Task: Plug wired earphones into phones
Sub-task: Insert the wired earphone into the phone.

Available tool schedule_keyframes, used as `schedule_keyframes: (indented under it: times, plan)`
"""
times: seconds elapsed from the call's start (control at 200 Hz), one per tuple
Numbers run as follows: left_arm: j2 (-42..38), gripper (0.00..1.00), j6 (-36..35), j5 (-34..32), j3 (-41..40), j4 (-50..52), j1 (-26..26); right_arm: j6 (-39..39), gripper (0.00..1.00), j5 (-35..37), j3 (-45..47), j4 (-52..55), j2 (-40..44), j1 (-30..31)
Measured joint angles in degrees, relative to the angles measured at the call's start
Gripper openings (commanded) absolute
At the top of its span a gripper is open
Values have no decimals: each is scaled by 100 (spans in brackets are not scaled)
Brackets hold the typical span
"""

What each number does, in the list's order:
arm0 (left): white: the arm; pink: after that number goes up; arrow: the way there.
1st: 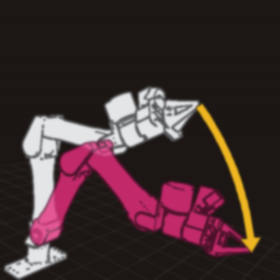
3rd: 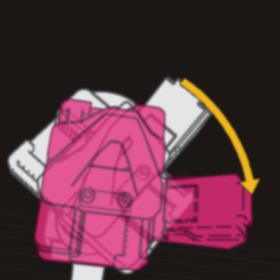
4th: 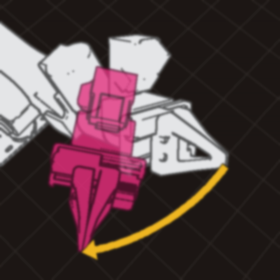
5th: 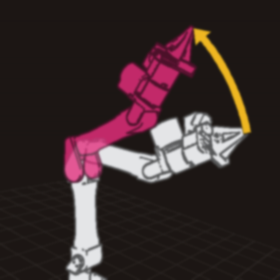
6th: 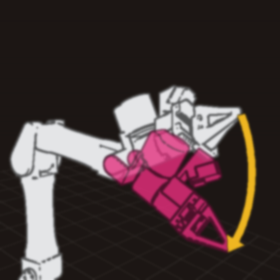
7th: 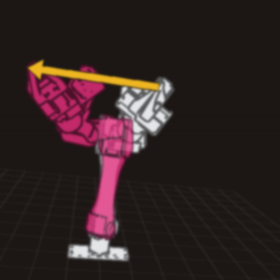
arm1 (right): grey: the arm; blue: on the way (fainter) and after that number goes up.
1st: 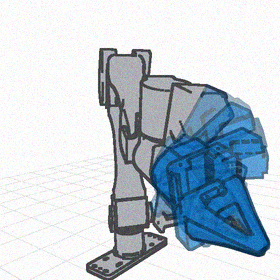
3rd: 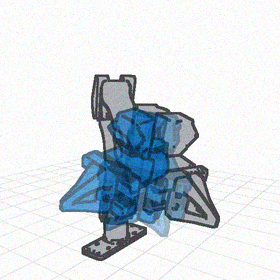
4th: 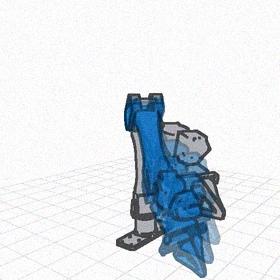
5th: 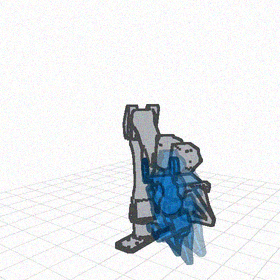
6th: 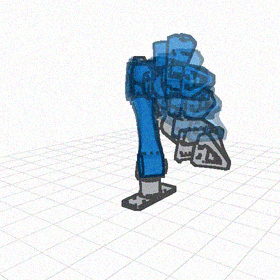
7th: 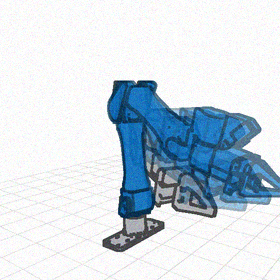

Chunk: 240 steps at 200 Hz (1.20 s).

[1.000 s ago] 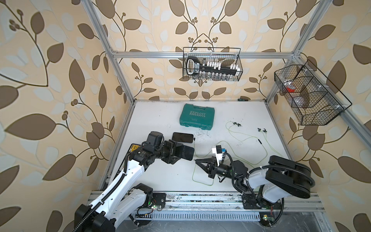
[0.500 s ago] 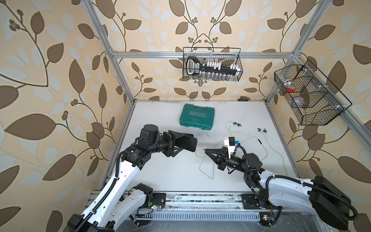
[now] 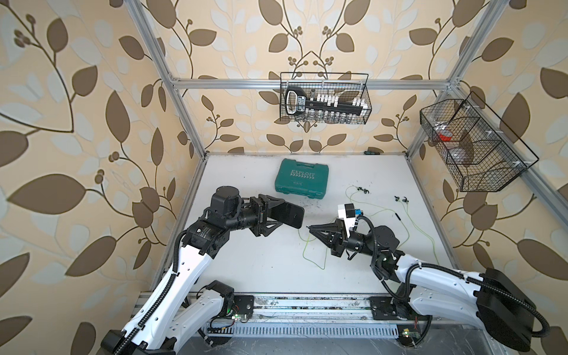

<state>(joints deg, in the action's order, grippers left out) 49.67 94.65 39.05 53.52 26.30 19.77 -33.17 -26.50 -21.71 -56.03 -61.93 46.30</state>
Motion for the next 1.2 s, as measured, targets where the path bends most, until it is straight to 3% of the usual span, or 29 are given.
schedule_keyframes:
  times: [0.46,1.2]
  plan:
    - [-2,69,4,9,-2,-22,2,-173,0,-354,-413,83,-251,-72]
    - [-133,69,4,-13,-2,-46,2,-348,0,-186,-470,98,-372,-74]
